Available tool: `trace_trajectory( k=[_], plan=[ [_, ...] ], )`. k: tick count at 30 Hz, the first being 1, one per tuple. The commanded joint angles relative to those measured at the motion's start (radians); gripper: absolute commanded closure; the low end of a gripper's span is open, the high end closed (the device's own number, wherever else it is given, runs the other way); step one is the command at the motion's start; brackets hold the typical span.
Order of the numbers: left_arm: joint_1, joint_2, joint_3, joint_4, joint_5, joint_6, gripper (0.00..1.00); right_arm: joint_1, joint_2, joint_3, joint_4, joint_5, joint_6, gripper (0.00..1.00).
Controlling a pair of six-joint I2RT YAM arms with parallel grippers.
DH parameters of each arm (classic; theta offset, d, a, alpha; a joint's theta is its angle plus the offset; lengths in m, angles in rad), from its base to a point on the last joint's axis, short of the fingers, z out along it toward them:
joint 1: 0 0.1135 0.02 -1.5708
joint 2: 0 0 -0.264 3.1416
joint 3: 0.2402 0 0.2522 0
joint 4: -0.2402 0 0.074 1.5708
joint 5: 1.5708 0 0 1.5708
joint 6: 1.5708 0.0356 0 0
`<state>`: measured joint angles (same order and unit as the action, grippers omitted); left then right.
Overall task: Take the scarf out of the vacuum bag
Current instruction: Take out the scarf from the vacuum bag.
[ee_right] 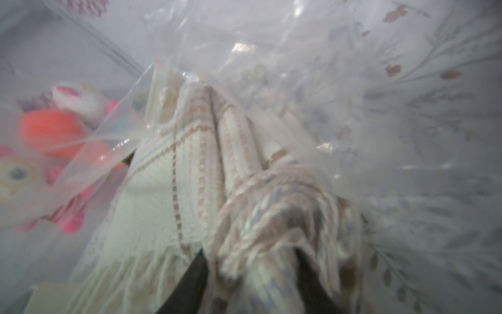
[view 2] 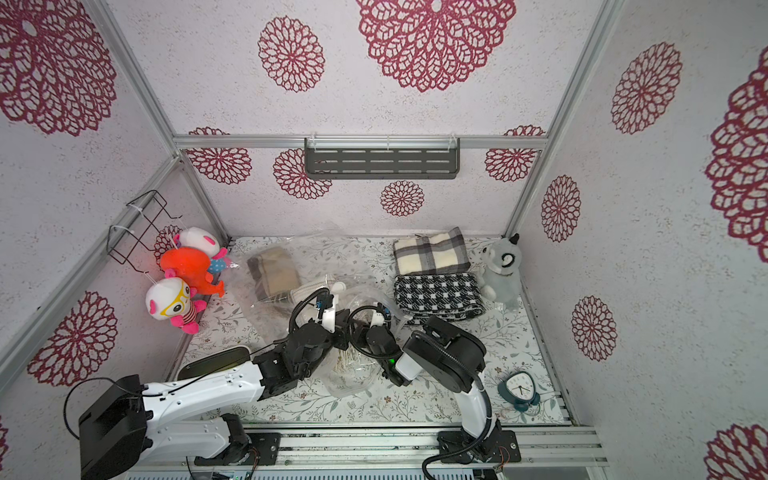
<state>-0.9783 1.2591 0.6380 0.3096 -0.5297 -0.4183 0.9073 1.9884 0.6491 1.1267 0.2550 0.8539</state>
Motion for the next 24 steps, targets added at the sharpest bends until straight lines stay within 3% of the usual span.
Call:
trace_trajectory(
  k=[1, 13, 24],
  plan=[
    [0.016, 0.025, -0.017, 0.032, 0.011, -0.017, 1.00, 0.010, 0.001, -0.004, -0.040, -0.105, -0.012, 0.74],
    [0.040, 0.093, -0.019, 0.064, 0.007, -0.038, 1.00, 0.011, -0.220, -0.137, -0.132, -0.121, -0.073, 0.99],
    [0.070, 0.156, -0.026, 0.105, 0.013, -0.055, 1.00, 0.002, -0.423, -0.227, -0.339, -0.191, -0.146, 1.00]
  ],
)
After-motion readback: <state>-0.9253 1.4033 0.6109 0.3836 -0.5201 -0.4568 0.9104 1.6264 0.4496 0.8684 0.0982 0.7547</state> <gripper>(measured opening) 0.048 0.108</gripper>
